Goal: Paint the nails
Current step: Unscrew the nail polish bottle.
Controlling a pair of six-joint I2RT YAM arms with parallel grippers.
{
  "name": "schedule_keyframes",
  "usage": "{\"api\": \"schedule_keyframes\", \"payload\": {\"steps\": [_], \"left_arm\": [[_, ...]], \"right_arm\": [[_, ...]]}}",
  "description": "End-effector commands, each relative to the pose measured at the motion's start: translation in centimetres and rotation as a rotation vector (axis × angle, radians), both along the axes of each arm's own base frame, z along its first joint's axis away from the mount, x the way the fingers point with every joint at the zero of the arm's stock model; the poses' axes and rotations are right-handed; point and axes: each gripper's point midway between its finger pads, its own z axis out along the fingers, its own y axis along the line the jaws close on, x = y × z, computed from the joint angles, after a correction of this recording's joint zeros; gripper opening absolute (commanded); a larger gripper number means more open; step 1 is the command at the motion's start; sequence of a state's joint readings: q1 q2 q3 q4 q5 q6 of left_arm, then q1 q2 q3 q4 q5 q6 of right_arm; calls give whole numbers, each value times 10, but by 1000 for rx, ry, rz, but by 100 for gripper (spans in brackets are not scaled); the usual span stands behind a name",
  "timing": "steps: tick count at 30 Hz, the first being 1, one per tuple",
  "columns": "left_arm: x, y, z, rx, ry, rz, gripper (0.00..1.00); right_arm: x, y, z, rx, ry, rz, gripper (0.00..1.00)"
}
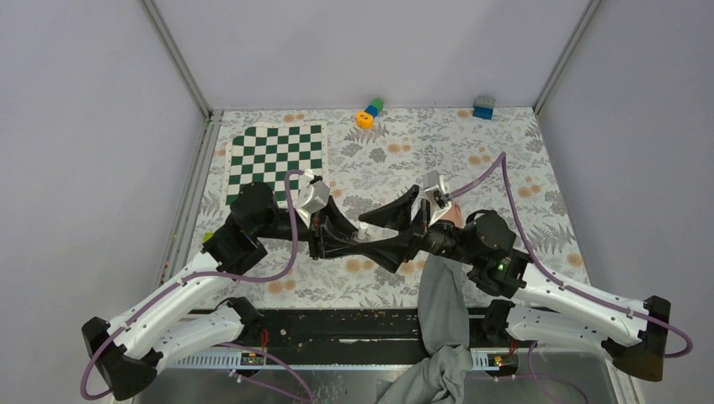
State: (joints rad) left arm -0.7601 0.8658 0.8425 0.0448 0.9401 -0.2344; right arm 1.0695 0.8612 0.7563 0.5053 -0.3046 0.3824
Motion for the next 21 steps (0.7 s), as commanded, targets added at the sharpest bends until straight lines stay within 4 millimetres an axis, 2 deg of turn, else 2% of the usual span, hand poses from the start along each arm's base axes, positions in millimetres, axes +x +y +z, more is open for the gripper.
{"api": "schedule_keyframes", "payload": {"steps": [1,7,10,16,21], "left_arm": [[19,2,13,-26,-79,119,0],[43,2,4,14,-52,251,0],[55,2,-3,42,-30,315,0],[81,8,-14,93,-4,464,0],[97,15,-26,154,14,557,0]], "right_arm": [[20,-15,13,66,-9,-148,80],[45,-45,13,167,79,-337,86],[56,-53,6,146,149,-408,85],[71,-47,-20,18,271,-480,70],[71,-35,-23,-16,293,-454,64]]}}
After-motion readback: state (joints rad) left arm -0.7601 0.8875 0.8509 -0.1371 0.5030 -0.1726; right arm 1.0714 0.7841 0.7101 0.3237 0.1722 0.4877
